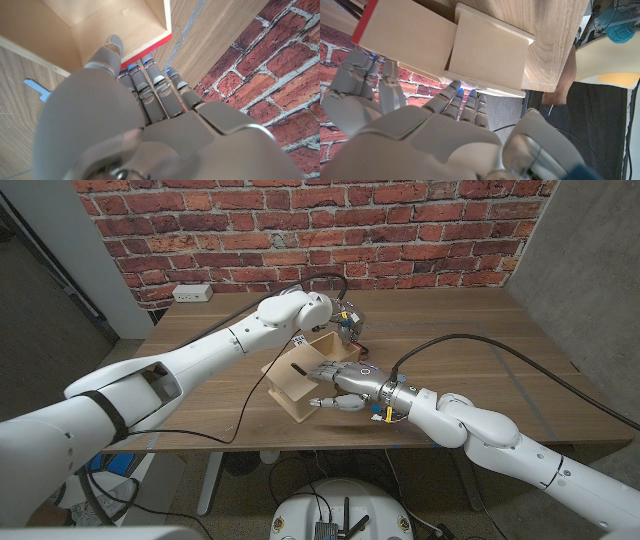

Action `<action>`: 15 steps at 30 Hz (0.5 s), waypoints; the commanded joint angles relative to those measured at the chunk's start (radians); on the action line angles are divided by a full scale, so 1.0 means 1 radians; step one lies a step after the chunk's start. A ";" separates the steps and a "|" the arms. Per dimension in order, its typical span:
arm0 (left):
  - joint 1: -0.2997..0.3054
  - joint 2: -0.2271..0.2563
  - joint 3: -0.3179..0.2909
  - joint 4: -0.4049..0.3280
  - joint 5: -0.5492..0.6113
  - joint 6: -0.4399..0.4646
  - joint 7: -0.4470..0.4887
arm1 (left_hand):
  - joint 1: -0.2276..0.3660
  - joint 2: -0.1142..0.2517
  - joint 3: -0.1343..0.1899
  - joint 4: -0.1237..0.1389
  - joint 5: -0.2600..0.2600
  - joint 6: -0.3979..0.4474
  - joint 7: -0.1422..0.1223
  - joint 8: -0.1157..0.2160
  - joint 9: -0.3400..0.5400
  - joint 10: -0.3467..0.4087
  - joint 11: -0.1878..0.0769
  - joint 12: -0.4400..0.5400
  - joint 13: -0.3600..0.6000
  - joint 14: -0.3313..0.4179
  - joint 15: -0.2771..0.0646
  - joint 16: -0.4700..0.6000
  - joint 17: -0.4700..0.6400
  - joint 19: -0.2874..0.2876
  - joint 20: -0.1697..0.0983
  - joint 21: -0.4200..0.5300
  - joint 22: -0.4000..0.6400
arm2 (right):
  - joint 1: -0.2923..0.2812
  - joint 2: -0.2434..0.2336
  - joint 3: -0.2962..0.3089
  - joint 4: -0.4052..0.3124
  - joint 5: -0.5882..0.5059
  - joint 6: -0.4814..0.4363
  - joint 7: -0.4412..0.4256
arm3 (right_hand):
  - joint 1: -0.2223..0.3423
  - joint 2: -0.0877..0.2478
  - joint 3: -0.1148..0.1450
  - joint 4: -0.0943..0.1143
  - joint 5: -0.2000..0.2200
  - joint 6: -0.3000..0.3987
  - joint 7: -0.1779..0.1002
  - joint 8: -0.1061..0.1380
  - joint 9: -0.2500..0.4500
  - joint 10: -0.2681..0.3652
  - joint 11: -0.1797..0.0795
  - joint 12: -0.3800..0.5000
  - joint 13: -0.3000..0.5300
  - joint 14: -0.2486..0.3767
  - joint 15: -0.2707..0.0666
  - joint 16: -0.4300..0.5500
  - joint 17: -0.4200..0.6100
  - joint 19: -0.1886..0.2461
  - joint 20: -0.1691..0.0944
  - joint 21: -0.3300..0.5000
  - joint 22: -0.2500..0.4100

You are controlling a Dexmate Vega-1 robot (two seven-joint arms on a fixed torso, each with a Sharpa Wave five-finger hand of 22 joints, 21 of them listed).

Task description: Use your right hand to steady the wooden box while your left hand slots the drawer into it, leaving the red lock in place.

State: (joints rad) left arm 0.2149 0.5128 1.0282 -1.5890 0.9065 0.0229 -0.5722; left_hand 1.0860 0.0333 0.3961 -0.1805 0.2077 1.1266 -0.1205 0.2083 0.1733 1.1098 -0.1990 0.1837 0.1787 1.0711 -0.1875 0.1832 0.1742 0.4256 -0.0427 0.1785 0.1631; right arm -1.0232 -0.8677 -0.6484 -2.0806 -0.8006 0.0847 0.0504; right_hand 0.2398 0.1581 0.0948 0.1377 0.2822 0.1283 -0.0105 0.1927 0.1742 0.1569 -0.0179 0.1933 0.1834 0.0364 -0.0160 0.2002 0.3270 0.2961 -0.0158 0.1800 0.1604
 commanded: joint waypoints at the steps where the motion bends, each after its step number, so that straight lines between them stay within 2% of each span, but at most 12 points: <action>1: 0.044 0.031 -0.023 -0.041 0.039 0.006 0.096 | 0.037 0.042 0.001 0.007 0.005 0.012 0.002 0.009 0.017 0.001 -0.002 0.003 0.006 0.009 -0.056 0.008 0.005 0.010 -0.155 0.005 0.002 | 0.002 0.002 -0.002 0.001 0.000 0.000 -0.001 | 0.006 0.009 -0.001 0.006 0.007 0.008 -0.001 0.006 0.006 0.008 0.001 0.004 0.006 0.012 0.001 0.007 0.002 0.009 -0.001 0.007 0.006; 8: 0.067 0.037 -0.041 -0.056 0.063 0.017 0.150 | 0.038 0.042 0.000 0.007 0.005 0.014 0.000 0.010 0.017 0.001 -0.003 0.004 0.006 0.010 -0.056 0.008 0.005 0.010 -0.155 0.005 0.002 | 0.007 0.004 -0.003 0.005 0.005 0.003 0.002 | 0.006 0.009 -0.001 0.006 0.007 0.008 -0.001 0.006 0.006 0.008 0.001 0.004 0.006 0.012 0.001 0.007 0.002 0.009 -0.001 0.007 0.006; 15: 0.070 0.033 -0.049 -0.047 0.059 0.016 0.153 | 0.038 0.043 0.000 0.008 0.005 0.013 0.002 0.010 0.017 0.005 -0.003 0.005 0.006 0.011 -0.056 0.009 0.005 0.011 -0.155 0.005 0.002 | 0.014 0.004 -0.003 0.010 0.012 0.008 0.006 | 0.006 0.009 -0.001 0.006 0.007 0.008 -0.001 0.006 0.006 0.008 0.001 0.004 0.006 0.012 0.001 0.007 0.002 0.009 -0.001 0.007 0.006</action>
State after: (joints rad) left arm 0.2659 0.5421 0.9961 -1.6317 0.9494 0.0313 -0.4677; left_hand 1.0862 0.0332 0.3961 -0.1806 0.2077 1.1273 -0.1212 0.2088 0.1733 1.1098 -0.1990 0.1837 0.1847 1.0711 -0.1875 0.1826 0.1748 0.4293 -0.0464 0.1784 0.1631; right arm -1.0191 -0.8656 -0.6505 -2.0782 -0.7976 0.0859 0.0506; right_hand 0.2399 0.1581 0.0948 0.1377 0.2822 0.1283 -0.0105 0.1927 0.1743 0.1569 -0.0179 0.1933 0.1834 0.0364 -0.0160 0.2002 0.3270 0.2961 -0.0158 0.1798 0.1621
